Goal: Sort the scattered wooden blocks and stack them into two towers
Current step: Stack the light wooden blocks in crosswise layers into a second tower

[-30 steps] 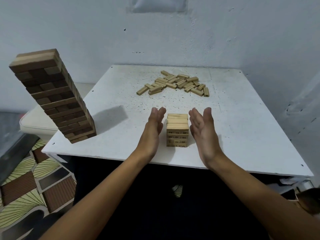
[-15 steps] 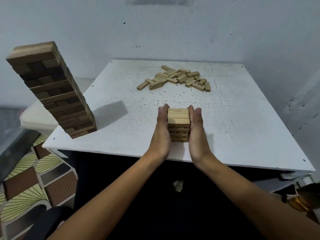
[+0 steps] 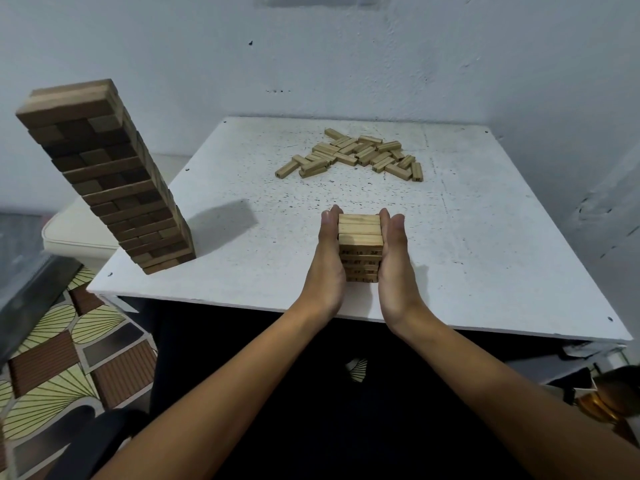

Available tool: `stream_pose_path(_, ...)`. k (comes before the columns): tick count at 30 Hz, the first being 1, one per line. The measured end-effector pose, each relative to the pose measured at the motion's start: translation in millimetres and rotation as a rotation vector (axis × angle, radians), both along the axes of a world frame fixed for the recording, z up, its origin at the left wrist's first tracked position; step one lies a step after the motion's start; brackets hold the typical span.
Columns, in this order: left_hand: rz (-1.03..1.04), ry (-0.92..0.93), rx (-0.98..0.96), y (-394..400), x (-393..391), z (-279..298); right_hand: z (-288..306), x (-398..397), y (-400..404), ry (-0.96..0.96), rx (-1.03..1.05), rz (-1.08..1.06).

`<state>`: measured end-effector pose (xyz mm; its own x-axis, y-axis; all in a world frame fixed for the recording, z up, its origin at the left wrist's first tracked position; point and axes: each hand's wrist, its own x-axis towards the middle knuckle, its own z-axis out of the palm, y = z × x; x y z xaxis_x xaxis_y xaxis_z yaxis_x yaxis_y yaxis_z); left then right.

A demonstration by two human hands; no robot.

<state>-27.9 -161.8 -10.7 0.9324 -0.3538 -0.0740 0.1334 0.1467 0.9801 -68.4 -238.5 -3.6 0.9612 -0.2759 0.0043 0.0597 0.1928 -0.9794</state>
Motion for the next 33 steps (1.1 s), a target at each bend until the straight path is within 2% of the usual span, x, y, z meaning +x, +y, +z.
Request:
stream_pose_path(6, -0.023, -0.021, 0.028, 2, 2, -3, -3, -1, -2, -0.003, -0.009, 0.012)
stream_pose_path(11, -0.009, -0.084, 0.061, 11, 15, 2, 1, 6, -21, 0.040, -0.098, -0.032)
stream_pose_path(14, 0.026, -0.185, 0.186, 24, 45, 7, 8, 22, -41, 0.080, -0.155, -0.046)
stream_pose_path(18, 0.067, -0.391, 0.485, 36, 91, 7, 11, 51, -73, 0.088, -0.194, -0.022)
stream_pose_path(25, 0.098, -0.741, 0.922, 25, 161, 6, 1, 105, -121, 0.089, -0.649, -0.094)
stream_pose_path(30, 0.109, -0.872, 1.079, 5, 190, -5, -5, 137, -141, 0.119, -1.013, -0.042)
stream_pose_path(33, 0.183, -0.873, 1.078, -4, 198, -14, -10, 156, -145, 0.140, -1.233, 0.007)
